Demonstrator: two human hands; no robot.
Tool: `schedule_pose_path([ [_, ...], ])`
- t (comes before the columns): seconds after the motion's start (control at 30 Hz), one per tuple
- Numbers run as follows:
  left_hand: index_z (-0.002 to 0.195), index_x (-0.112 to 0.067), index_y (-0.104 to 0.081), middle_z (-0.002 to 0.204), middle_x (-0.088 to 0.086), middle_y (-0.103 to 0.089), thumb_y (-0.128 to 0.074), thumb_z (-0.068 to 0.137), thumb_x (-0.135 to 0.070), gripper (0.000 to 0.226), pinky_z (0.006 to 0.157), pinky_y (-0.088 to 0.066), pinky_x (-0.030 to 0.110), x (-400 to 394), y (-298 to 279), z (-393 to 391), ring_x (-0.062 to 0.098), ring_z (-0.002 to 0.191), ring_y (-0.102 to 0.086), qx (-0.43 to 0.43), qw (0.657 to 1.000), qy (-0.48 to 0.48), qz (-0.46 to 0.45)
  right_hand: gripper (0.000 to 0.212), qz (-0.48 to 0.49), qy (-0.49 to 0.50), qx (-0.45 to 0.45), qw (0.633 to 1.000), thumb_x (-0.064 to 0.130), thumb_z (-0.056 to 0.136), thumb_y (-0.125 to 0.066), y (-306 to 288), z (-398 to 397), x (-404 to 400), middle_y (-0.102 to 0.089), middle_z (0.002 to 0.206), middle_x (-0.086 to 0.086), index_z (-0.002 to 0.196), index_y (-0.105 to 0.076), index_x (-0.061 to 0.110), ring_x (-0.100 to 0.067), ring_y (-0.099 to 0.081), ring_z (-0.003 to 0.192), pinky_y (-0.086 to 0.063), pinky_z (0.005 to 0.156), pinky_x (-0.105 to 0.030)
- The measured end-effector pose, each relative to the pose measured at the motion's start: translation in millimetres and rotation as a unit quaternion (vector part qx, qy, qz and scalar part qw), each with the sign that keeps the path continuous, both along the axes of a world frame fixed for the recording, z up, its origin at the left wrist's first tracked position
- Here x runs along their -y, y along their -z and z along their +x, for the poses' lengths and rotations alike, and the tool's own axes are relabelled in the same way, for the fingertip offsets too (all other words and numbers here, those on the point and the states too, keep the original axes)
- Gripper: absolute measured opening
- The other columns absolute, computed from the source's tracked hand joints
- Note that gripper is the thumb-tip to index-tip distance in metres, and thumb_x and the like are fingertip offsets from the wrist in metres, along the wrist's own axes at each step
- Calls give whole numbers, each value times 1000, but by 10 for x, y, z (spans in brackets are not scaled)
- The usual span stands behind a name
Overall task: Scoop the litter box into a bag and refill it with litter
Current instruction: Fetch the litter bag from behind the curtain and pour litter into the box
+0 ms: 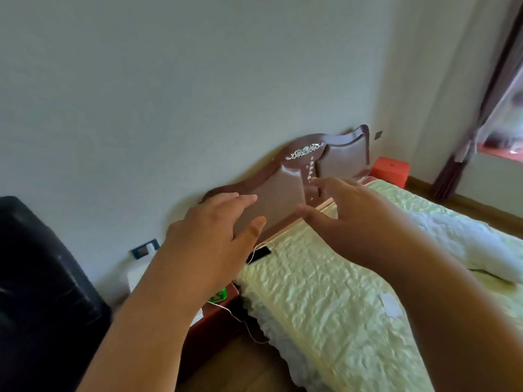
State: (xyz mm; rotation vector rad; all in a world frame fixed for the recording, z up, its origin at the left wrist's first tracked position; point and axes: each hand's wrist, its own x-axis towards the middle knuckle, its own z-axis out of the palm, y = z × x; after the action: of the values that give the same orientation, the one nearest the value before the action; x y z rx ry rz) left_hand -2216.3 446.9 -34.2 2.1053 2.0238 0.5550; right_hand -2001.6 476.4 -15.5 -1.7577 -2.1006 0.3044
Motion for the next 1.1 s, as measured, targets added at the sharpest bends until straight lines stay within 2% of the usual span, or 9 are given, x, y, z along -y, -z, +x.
schedule_pose_path([
  [0.17, 147, -48, -44, 154, -22, -41, -35, 92, -67, 59, 115, -38, 47, -114, 110, 242, 6, 141, -38, 32, 993, 116, 8, 63, -10, 104, 8, 995, 68, 94, -46, 80, 243, 398, -43, 155, 11, 150, -38, 39, -17, -45, 139, -42, 107, -40],
  [0.27, 149, -46, -42, 154, -21, -41, -39, 97, -64, 55, 115, -37, 43, -115, 127, 588, 8, 141, -39, 15, 983, 181, 2, 68, -21, 172, 21, 985, 70, 93, -44, 99, 521, 673, -40, 158, 11, 152, -36, 37, -18, -43, 142, -41, 108, -41],
  [0.37, 149, -46, -40, 153, -23, -41, -37, 97, -65, 55, 112, -37, 41, -23, 104, 998, 7, 141, -39, -5, 968, 253, 7, 69, -14, 235, 19, 972, 70, 92, -45, 74, 867, 991, -40, 158, 11, 153, -35, 37, -18, -43, 142, -43, 109, -42],
  [0.57, 148, -46, -41, 155, -22, -42, -37, 95, -66, 57, 115, -37, 48, 303, -6, 1909, 7, 142, -39, 13, 933, 360, 21, 67, -6, 338, 14, 941, 68, 93, -48, -1, 1582, 1715, -43, 156, 10, 152, -38, 37, -19, -47, 138, -43, 110, -43],
  [0.67, 150, -48, -38, 158, -22, -36, -33, 92, -70, 62, 118, -35, 52, 559, -30, 2430, 8, 147, -33, 18, 908, 419, 2, 67, -15, 393, 10, 919, 67, 93, -49, -12, 1945, 2144, -44, 155, 9, 151, -40, 36, -18, -48, 137, -43, 109, -41],
  [0.83, 148, -52, -37, 157, -26, -36, -31, 92, -72, 59, 117, -34, 49, 1021, 10, 3213, 7, 146, -33, 15, 869, 493, 23, 66, -18, 478, 15, 878, 67, 93, -50, 11, 2458, 2871, -44, 155, 10, 151, -41, 36, -15, -50, 134, -46, 105, -39],
  [1.1, 150, -53, -33, 158, -26, -34, -31, 94, -73, 60, 117, -35, 45, 1543, 51, 4296, 8, 146, -34, -2, 768, 640, 15, 65, -17, 614, -10, 789, 65, 93, -53, 48, 2971, 3727, -47, 153, 8, 150, -42, 35, -16, -50, 133, -42, 100, -34],
])
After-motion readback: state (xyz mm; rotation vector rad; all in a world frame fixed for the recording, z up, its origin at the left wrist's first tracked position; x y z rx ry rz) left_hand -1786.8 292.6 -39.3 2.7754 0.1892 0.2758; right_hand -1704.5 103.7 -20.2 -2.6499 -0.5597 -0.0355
